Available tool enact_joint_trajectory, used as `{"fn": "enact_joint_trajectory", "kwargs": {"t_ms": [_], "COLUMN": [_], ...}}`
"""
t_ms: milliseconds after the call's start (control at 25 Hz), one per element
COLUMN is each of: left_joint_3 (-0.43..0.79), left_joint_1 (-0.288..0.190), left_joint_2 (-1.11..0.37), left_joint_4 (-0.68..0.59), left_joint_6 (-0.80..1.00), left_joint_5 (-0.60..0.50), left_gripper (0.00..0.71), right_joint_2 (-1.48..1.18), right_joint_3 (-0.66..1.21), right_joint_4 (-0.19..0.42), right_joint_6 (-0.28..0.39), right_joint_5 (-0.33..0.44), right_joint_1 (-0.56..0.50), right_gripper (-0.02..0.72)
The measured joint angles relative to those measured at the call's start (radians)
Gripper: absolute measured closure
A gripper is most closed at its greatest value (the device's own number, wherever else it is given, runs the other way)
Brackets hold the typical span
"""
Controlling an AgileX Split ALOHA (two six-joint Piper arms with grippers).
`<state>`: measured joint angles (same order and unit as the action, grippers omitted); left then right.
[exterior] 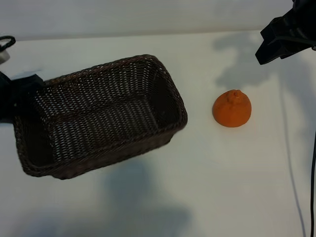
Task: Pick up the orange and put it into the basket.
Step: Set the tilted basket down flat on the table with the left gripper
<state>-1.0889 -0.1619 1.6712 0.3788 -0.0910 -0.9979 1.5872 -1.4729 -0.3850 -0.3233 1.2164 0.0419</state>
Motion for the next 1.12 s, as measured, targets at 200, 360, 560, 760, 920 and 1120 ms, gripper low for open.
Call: {"fn": "enact_joint_trajectory", "kwargs": {"t_ms": [200,360,560,760,920,1120], "left_joint_3": [-0.057,-0.116,-0.199,-0.285,-0.362,-0.478], "left_joint_1": [0.000,0.000,0.000,0.003,0.050,0.127], "left_joint_2": [0.000,0.000,0.000,0.032,0.121,0.230], "left_joint_4": [-0.004,0.009,0.036,0.045,0.048,0.051], "left_joint_6": [-0.111,-0.160,-0.168,-0.168,-0.130,-0.104], "left_joint_5": [-0.089,-0.134,-0.167,-0.177,-0.177,-0.177], "left_gripper": [0.523,0.523,0.524,0.524,0.524,0.526], "right_joint_2": [0.000,0.000,0.000,0.000,0.000,0.000], "right_joint_3": [0.000,0.000,0.000,0.000,0.000,0.000], "right_joint_4": [0.000,0.000,0.000,0.000,0.000,0.000], "right_joint_6": [0.000,0.000,0.000,0.000,0.000,0.000], "right_joint_5": [0.001,0.003,0.003,0.003,0.003,0.003], "right_joint_1": [0.000,0.000,0.000,0.000,0.000,0.000], "right_gripper": [0.236,0.236,0.236,0.236,0.236,0.236]}}
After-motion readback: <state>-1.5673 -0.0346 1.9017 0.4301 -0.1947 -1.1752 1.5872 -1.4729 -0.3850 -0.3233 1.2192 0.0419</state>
